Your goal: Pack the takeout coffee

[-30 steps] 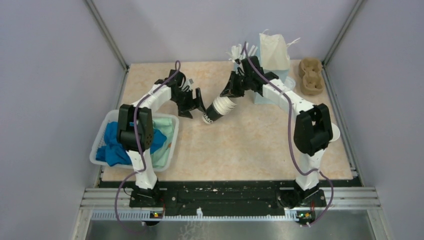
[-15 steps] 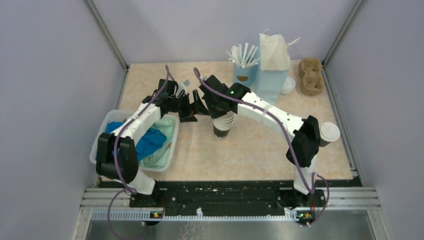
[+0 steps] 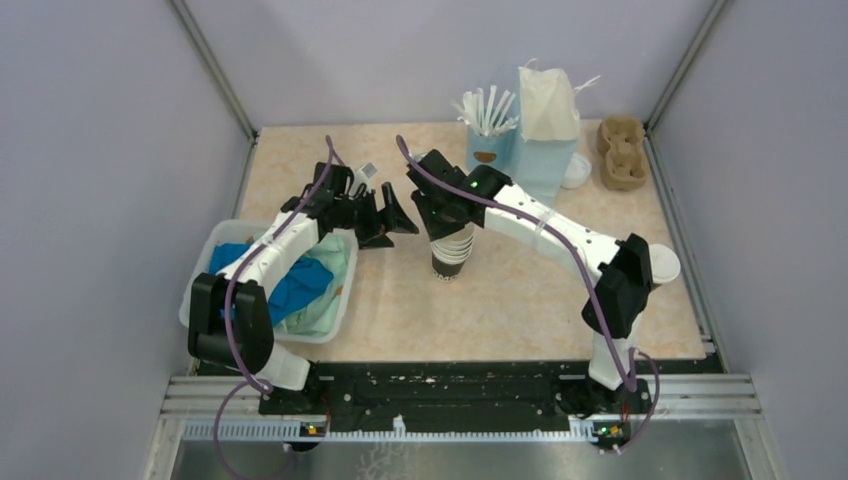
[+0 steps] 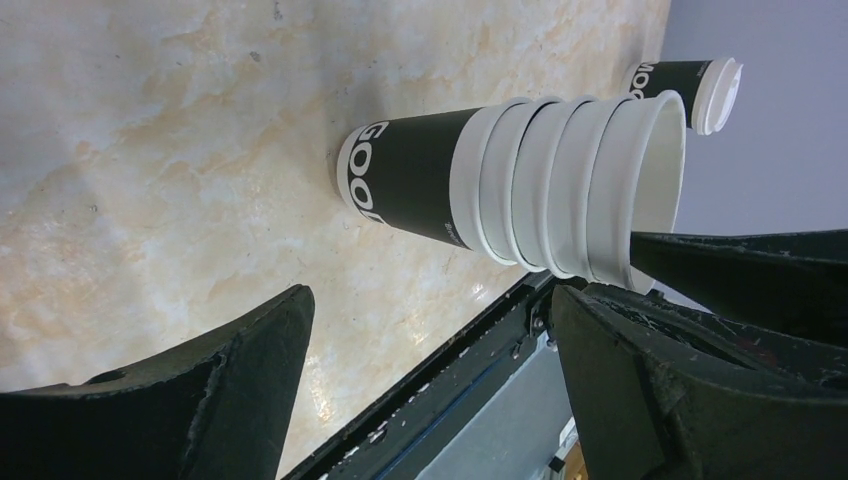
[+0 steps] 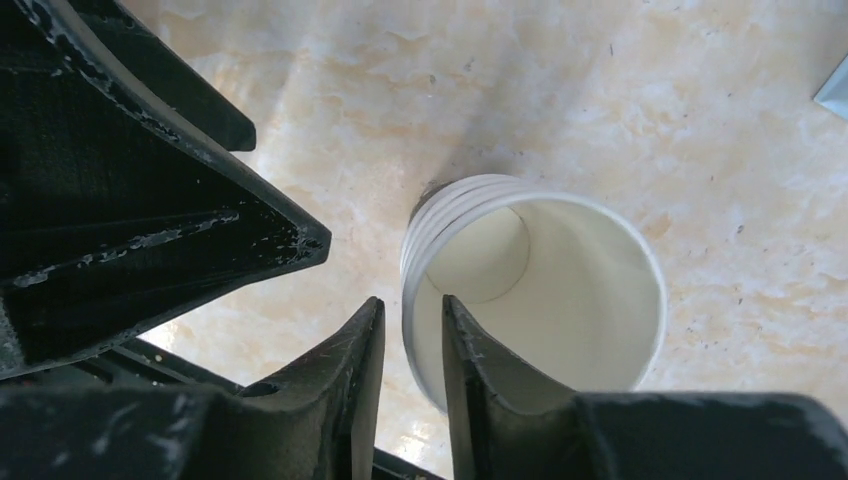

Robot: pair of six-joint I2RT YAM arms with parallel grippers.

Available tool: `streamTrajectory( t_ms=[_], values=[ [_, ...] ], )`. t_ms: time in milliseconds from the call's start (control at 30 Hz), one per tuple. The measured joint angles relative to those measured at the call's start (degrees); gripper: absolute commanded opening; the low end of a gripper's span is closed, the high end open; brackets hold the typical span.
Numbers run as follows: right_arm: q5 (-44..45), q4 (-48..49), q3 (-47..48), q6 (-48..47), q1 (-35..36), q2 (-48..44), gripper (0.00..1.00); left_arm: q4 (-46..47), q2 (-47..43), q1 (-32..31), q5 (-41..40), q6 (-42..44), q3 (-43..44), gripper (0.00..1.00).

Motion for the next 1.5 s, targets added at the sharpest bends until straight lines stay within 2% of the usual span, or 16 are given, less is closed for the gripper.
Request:
streamTrajectory(
  t_ms=[100,200,267,567,800,1167,1500],
  values=[
    [-0.63,0.11,-0.02,0.07,0.0,-0.33,0.15,0.04,0.0,0.0,0.26,-0.09,0.0,0.94],
    [-1.38,0.17,-0.02,0.09,0.0,-0.35,0.12,0.07,0.0,0.0,1.14,-0.22,0.02,0.94],
    [-1.86,0.2,-0.04,0.15,0.0,-0.35,0.0,0.17,0.0,-0.02,1.86,-0.42,0.02,0.95],
    [-2.89,4.26,-5.33,0.52,0.0,-3.72,0.0,1.18,3.39,-2.08,6.93,-3.34,0.02,0.89],
    [-3.32,9.4,-12.52,0.55,0.0,-8.68,0.0,3.93,4.42,-2.75,9.73,-6.8,-0.85,0.93],
    [-4.39,12.17,-15.37,0.57,-0.31,-10.51,0.0,7.02,5.46,-2.95,9.9,-8.81,-0.94,0.95],
    [-4.46,11.69,-16.55,0.17,-0.63,-10.93,0.0,6.56,7.96,-5.29,8.2,-7.17,-0.42,0.93]
  ],
)
